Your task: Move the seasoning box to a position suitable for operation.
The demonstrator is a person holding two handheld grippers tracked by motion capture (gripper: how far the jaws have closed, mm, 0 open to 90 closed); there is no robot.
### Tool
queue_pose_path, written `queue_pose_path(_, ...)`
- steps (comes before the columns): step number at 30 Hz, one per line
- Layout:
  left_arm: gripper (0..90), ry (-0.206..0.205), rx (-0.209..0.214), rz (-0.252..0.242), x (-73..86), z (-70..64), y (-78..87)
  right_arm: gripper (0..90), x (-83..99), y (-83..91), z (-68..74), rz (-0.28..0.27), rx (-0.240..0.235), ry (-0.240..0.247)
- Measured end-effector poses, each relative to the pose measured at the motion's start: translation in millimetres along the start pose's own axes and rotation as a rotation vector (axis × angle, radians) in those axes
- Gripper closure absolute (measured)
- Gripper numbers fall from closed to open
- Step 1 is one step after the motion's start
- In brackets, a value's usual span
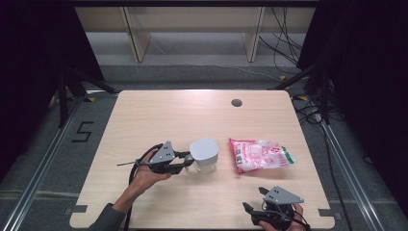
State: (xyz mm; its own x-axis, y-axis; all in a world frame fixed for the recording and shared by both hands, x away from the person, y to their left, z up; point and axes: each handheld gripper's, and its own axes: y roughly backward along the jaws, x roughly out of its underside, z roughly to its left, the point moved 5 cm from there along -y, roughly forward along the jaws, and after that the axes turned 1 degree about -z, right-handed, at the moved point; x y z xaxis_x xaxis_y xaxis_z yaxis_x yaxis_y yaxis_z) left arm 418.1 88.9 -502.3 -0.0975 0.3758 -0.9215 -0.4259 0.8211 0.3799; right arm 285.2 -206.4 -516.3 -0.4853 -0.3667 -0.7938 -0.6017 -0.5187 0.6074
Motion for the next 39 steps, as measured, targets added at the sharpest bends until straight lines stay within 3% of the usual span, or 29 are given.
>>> queue_pose_path(7, 66.8, 0.004, 0.001, -0.01, -0.6, 5.5, -3.6, 25.2, -0.2, -0.1, -1.1, -0.001, 0.01, 0.017)
queue_pose_path(12, 63.2, 0.037, -0.02, -0.016, 4.5, 13.0, -4.1, 25.2, 0.0, -0.4, -0.6, 0.0, -0.002, 0.01)
queue_pose_path(13, 60.9, 0.06, -0.039, -0.011, 6.0, 13.5, -3.8, 25.2, 0.0, -0.4, -0.6, 0.0, -0.002, 0.01)
queue_pose_path(14, 57.9, 0.048, -0.046, -0.01, 7.3, 15.5, -3.8, 25.2, -0.1, -0.4, -0.3, -0.001, -0.003, 0.006)
queue_pose_path(15, 59.6, 0.067, -0.06, -0.005, 9.6, 16.1, -3.3, 25.2, 0.6, 0.7, 2.5, 0.009, -0.001, -0.028)
queue_pose_path(17, 60.3, 0.048, -0.069, -0.002, 9.9, 17.7, -3.0, 25.2, 0.6, 0.7, 2.1, 0.007, -0.001, -0.023)
queue_pose_path(18, 60.3, 0.059, -0.104, 0.005, 10.4, 18.0, -2.0, 25.2, 0.5, 0.4, 1.6, 0.004, -0.002, -0.012)
queue_pose_path(20, 61.2, 0.064, -0.137, 0.012, 10.8, 20.2, -1.1, 25.2, 0.1, 0.9, 0.2, 0.003, 0.003, 0.003)
queue_pose_path(21, 62.5, 0.064, -0.142, 0.0, 10.8, 21.5, -1.4, 25.2, 0.6, 0.7, 1.6, 0.007, 0.0, -0.02)
queue_pose_path(24, 65.0, 0.058, -0.158, 0.014, 13.8, 26.3, -3.3, 25.2, 0.1, 0.3, -0.5, 0.003, 0.005, 0.011)
queue_pose_path(25, 66.6, 0.09, -0.165, 0.011, 15.1, 25.8, -4.6, 25.2, 0.0, 0.2, -0.6, 0.003, 0.005, 0.01)
queue_pose_path(29, 69.5, 0.115, -0.189, 0.002, 19.3, 30.3, -7.7, 25.2, -0.4, 0.0, -1.9, -0.006, 0.015, 0.022)
queue_pose_path(34, 70.0, 0.11, -0.195, 0.003, 18.8, 30.8, -8.5, 25.2, -0.2, -0.1, -2.0, -0.004, 0.015, 0.024)
queue_pose_path(39, 70.0, 0.125, -0.167, -0.009, 19.2, 30.4, -9.4, 25.2, -0.4, -0.2, -1.6, -0.006, 0.012, 0.021)
